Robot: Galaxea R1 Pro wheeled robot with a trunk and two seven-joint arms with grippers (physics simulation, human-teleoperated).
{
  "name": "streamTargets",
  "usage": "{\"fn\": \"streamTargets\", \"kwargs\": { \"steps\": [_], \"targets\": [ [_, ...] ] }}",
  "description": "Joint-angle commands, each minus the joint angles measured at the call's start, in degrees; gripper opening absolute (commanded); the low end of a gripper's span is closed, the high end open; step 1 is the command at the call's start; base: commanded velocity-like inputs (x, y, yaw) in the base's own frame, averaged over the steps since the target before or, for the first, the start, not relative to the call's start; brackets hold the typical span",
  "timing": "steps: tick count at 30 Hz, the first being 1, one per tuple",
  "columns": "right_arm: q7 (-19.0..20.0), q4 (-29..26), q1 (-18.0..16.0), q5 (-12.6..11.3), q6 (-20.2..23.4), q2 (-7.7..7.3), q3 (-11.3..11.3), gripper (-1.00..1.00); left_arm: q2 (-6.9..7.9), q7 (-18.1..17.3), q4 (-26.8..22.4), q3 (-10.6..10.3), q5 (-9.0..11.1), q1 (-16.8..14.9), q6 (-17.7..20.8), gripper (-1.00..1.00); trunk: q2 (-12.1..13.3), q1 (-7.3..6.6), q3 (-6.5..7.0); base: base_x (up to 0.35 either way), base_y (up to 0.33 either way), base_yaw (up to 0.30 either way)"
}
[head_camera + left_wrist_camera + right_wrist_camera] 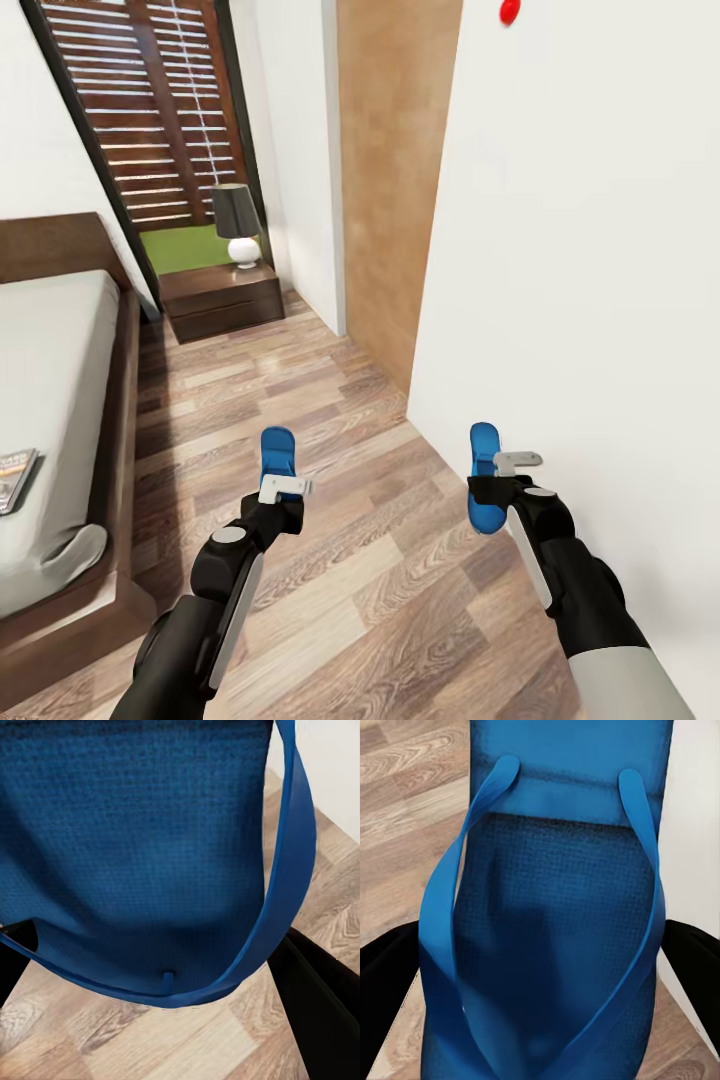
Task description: In the bedroom, move the book from the bed onto either nightstand, and place the two sandals side by side next to the bed.
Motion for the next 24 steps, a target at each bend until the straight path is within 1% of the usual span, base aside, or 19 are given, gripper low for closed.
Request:
{"fn": "streamTargets", "kwargs": {
  "steps": [1,24],
  "targets": [
    [-0.21,-0.07,-0.02,0.02,0.28,-0.05,0.08,-1.00,-0.02,0.01,-0.05,-0.08,-0.53,-0.05,0.30,-1.00,-0.02,0.02,-0.05,0.281,-0.226,0.274],
    [-0.21,-0.07,-0.02,-0.07,0.28,-0.05,0.08,-1.00,-0.02,0.02,-0.05,-0.08,-0.53,-0.05,0.29,-1.00,-0.02,0.02,-0.05,0.275,-0.228,0.274]
  ]
}}
